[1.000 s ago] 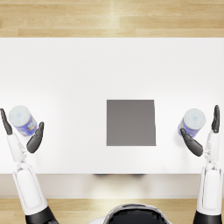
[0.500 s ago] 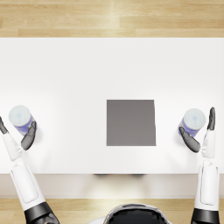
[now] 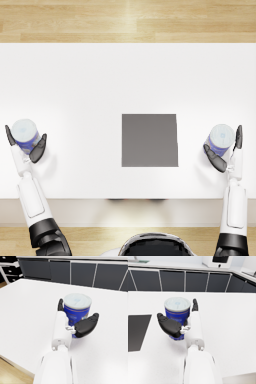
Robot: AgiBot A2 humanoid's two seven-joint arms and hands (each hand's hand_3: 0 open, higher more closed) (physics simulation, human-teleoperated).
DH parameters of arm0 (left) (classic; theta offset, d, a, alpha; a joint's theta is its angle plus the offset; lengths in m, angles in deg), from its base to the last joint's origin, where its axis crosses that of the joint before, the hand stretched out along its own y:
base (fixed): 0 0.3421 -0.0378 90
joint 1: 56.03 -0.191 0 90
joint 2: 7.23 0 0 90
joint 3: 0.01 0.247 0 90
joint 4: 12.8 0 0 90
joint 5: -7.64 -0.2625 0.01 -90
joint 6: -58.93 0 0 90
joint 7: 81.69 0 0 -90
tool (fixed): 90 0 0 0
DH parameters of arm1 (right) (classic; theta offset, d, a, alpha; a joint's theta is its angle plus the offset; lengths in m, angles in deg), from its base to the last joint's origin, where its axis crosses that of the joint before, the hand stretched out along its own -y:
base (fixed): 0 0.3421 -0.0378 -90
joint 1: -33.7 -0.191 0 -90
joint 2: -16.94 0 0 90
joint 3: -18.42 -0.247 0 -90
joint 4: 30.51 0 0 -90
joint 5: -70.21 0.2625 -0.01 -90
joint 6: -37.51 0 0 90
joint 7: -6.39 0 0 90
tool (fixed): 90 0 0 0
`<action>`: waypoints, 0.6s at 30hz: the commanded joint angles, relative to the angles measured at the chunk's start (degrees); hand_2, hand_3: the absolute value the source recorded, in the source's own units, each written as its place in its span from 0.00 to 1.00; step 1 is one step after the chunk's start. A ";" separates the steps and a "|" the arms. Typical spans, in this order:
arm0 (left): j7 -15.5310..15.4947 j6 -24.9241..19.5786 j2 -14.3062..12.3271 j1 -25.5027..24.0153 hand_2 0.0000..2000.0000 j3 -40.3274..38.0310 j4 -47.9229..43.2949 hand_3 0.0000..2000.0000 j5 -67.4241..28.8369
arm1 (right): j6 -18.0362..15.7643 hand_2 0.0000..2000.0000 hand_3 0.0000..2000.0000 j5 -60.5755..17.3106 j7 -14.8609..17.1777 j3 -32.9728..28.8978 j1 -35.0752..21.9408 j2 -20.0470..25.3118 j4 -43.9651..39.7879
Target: Pick up the blue can on the left and place it in the middle, then pick up the blue can on the right and place it on top of the can in the middle
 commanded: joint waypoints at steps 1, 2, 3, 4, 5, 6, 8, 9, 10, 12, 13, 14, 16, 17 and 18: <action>0.00 0.03 0.41 2.98 0.00 0.70 3.75 0.00 -0.01 | 0.00 0.00 0.00 0.00 0.00 0.42 -2.56 0.16 -4.45; -0.01 0.07 0.36 3.00 0.00 0.60 3.75 0.00 -0.01 | 0.00 0.00 0.00 0.00 0.00 0.47 -3.07 0.27 -5.27; -0.01 0.10 0.38 3.43 0.00 0.47 4.58 0.00 -0.02 | 0.00 0.00 0.00 0.00 0.00 0.18 -3.67 0.38 -6.73; -0.01 0.10 0.35 3.63 0.00 0.76 5.00 0.00 -0.02 | 0.00 0.00 0.00 0.00 0.00 0.05 -4.24 0.48 -7.89; -0.01 0.11 0.28 3.54 0.00 0.95 5.05 0.00 -0.02 | 0.00 0.00 0.00 0.00 0.00 0.03 -4.52 0.58 -8.43; -0.01 0.12 0.29 3.86 0.00 1.03 5.69 0.00 -0.01 | 0.00 0.00 0.00 0.00 0.00 0.12 -4.73 0.69 -8.42; -0.01 0.13 0.25 4.23 0.00 1.09 6.60 0.00 -0.02 | 0.00 0.00 0.00 0.01 0.00 0.39 -5.50 0.90 -9.96; -0.02 0.13 0.33 5.10 0.00 1.39 7.80 0.00 -0.02 | 0.00 0.00 0.00 0.01 0.00 0.53 -5.72 1.00 -10.19; -0.02 0.13 0.36 5.49 0.00 1.18 8.16 0.00 -0.02 | -0.05 0.00 0.00 0.01 0.00 0.62 -5.93 1.11 -10.19; -0.02 0.10 0.39 6.23 0.00 1.03 9.20 0.00 -0.02 | -0.03 0.00 0.00 0.01 0.00 0.96 -6.64 1.33 -10.98; -0.01 0.07 0.34 6.24 0.00 0.93 9.20 0.00 -0.02 | -0.02 0.00 0.00 0.01 0.00 1.08 -6.62 1.43 -11.11; -0.01 0.05 0.41 6.81 0.00 0.51 10.07 0.00 -0.01 | -0.01 0.00 0.00 0.01 0.00 0.87 -6.95 1.53 -12.01; -0.01 0.01 0.50 7.88 0.00 0.49 11.59 0.00 -0.01 | -0.38 0.00 0.00 0.01 -0.02 0.70 -7.49 1.73 -12.68; -0.01 -0.02 0.56 8.72 0.00 1.07 12.98 0.00 0.00 | -0.80 0.00 0.00 0.01 -0.08 0.68 -8.00 1.80 -13.12; -0.01 -0.04 0.45 8.33 0.68 1.12 12.58 0.16 0.00 | -1.22 0.68 0.16 0.02 -0.12 0.44 -7.72 1.85 -12.31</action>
